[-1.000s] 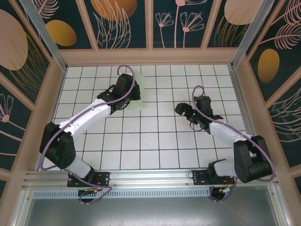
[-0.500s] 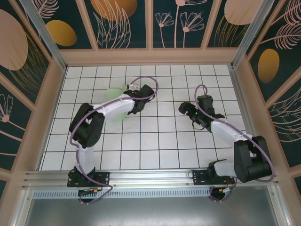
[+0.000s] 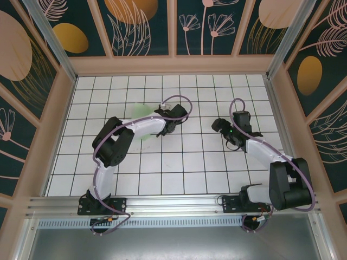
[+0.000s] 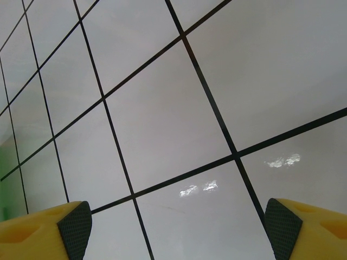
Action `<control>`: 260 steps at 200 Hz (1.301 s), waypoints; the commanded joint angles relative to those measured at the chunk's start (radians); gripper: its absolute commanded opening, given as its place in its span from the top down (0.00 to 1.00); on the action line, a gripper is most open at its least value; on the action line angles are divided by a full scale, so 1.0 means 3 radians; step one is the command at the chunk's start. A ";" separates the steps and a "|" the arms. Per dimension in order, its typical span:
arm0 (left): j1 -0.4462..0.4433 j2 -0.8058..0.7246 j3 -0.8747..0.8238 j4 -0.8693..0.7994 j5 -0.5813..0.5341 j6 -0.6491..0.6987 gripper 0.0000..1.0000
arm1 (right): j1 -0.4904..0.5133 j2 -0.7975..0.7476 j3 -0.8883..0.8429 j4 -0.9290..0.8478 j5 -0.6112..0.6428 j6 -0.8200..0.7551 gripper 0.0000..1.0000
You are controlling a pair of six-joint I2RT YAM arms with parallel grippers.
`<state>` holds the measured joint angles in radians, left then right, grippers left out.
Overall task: Fold a paper plane with a square sheet of paper (pick it up from the middle)
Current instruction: Turn over the paper at the center of the table, then move the paper to the center of the table.
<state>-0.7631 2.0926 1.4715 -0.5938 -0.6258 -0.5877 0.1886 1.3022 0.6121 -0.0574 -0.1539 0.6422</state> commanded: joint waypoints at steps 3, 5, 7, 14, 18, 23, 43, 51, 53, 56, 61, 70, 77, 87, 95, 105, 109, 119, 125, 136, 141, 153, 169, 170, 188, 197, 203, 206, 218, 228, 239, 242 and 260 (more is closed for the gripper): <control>0.0000 0.0071 -0.0093 0.0213 0.0319 -0.0074 0.92 | -0.0034 -0.0079 -0.0046 -0.0044 0.0002 0.0037 0.14; 0.0001 0.0068 -0.0096 0.0215 0.0326 -0.0076 0.92 | -0.0034 -0.0081 -0.0046 -0.0044 0.0002 0.0037 0.14; -0.0002 0.0068 -0.0098 0.0218 0.0333 -0.0080 0.91 | -0.0033 -0.0080 -0.0046 -0.0046 0.0002 0.0037 0.14; 0.0001 0.0054 -0.0104 0.0230 0.0377 -0.0081 0.88 | -0.0041 -0.0080 -0.0041 -0.0045 -0.0003 0.0038 0.14; -0.0001 0.0052 -0.0109 0.0236 0.0400 -0.0081 0.87 | -0.0039 -0.0076 -0.0041 -0.0049 -0.0011 0.0038 0.14; -0.0003 0.0040 -0.0109 0.0241 0.0424 -0.0085 0.84 | -0.0040 -0.0076 -0.0036 -0.0049 -0.0013 0.0038 0.14; -0.0002 -0.0107 -0.0123 0.0313 0.0665 -0.0082 0.75 | -0.0044 -0.0077 -0.0008 -0.0076 -0.0036 0.0023 0.14; 0.0002 -0.0227 -0.0155 0.0399 0.0836 -0.0079 0.69 | -0.0044 -0.0076 0.0012 -0.0083 -0.0044 0.0004 0.14; 0.0002 -0.0260 -0.0168 0.0434 0.0881 -0.0077 0.68 | -0.0042 -0.0076 0.0017 -0.0088 -0.0044 -0.0003 0.14; -0.0002 -0.0304 -0.0182 0.0480 0.0956 -0.0076 0.65 | -0.0043 -0.0072 0.0026 -0.0092 -0.0044 -0.0006 0.14; 0.0002 -0.0414 -0.0227 0.0571 0.1084 -0.0076 0.62 | -0.0043 -0.0067 0.0044 -0.0099 -0.0044 -0.0017 0.14; 0.0002 -0.0607 -0.0309 0.0756 0.1331 -0.0081 0.57 | -0.0046 -0.0056 0.0077 -0.0111 -0.0052 -0.0037 0.14; 0.0004 -0.0752 -0.0384 0.0900 0.1511 -0.0094 0.52 | -0.0044 -0.0037 0.0108 -0.0112 -0.0075 -0.0048 0.14; 0.0007 -0.0939 -0.0495 0.1072 0.1712 -0.0113 0.45 | -0.0036 -0.0004 0.0156 -0.0113 -0.0116 -0.0054 0.14; 0.0013 -0.1073 -0.0564 0.1195 0.1794 -0.0127 0.41 | -0.0027 0.0027 0.0196 -0.0115 -0.0167 -0.0064 0.14; 0.0035 -0.1208 -0.0651 0.1289 0.1835 -0.0155 0.35 | 0.0005 0.0082 0.0265 -0.0121 -0.0209 -0.0070 0.13; 0.0055 -0.1240 -0.0689 0.1327 0.1863 -0.0164 0.32 | 0.0025 0.0107 0.0295 -0.0126 -0.0221 -0.0075 0.13; 0.0137 -0.1396 -0.0811 0.1427 0.1977 -0.0212 0.29 | 0.0111 0.0170 0.0379 -0.0135 -0.0231 -0.0082 0.13; 0.0192 -0.1458 -0.0900 0.1500 0.2072 -0.0245 0.27 | 0.0182 0.0214 0.0445 -0.0149 -0.0213 -0.0078 0.12; 0.0336 -0.1562 -0.1097 0.1661 0.2249 -0.0324 0.24 | 0.0332 0.0311 0.0578 -0.0149 -0.0191 -0.0070 0.12; 0.0400 -0.1607 -0.1188 0.1732 0.2303 -0.0369 0.23 | 0.0398 0.0371 0.0643 -0.0150 -0.0184 -0.0059 0.13; 0.0581 -0.1704 -0.1403 0.1848 0.2373 -0.0490 0.20 | 0.0592 0.0541 0.0831 -0.0137 -0.0171 -0.0026 0.15; 0.0784 -0.1815 -0.1635 0.1897 0.2316 -0.0584 0.18 | 0.0850 0.0842 0.1117 -0.0105 -0.0211 0.0018 0.23; 0.0800 -0.1821 -0.1639 0.1897 0.2306 -0.0586 0.18 | 0.0865 0.0861 0.1139 -0.0100 -0.0215 0.0020 0.25; 0.0942 -0.1951 -0.1886 0.1832 0.2012 -0.0610 0.15 | 0.1118 0.1265 0.1511 -0.0037 -0.0378 0.0045 0.45; 0.1005 -0.2030 -0.2004 0.1816 0.1876 -0.0627 0.13 | 0.1215 0.1496 0.1713 -0.0033 -0.0425 0.0058 0.53; 0.1056 -0.2083 -0.2089 0.1808 0.1799 -0.0642 0.11 | 0.1310 0.1641 0.1861 -0.0041 -0.0464 0.0049 0.58; 0.1080 -0.2109 -0.2127 0.1806 0.1757 -0.0651 0.10 | 0.1346 0.1721 0.1928 -0.0045 -0.0474 0.0044 0.60; 0.1167 -0.2220 -0.2278 0.1778 0.1602 -0.0701 0.07 | 0.1460 0.2003 0.2205 -0.0073 -0.0497 0.0053 0.63; 0.1234 -0.2304 -0.2387 0.1756 0.1513 -0.0733 0.06 | 0.1533 0.2213 0.2410 -0.0079 -0.0543 0.0065 0.64; 0.1290 -0.2396 -0.2502 0.1745 0.1455 -0.0768 0.04 | 0.1587 0.2429 0.2620 -0.0096 -0.0622 0.0078 0.66; 0.1301 -0.2421 -0.2526 0.1744 0.1440 -0.0778 0.04 | 0.1599 0.2489 0.2671 -0.0102 -0.0642 0.0078 0.66; 0.1354 -0.2515 -0.2655 0.1744 0.1411 -0.0792 0.02 | 0.1663 0.2767 0.2975 -0.0160 -0.0754 0.0069 0.67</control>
<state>-0.3759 1.3800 0.7223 -0.0708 -0.1421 -0.7937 0.6716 2.0525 1.3975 -0.0731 -0.3157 0.6609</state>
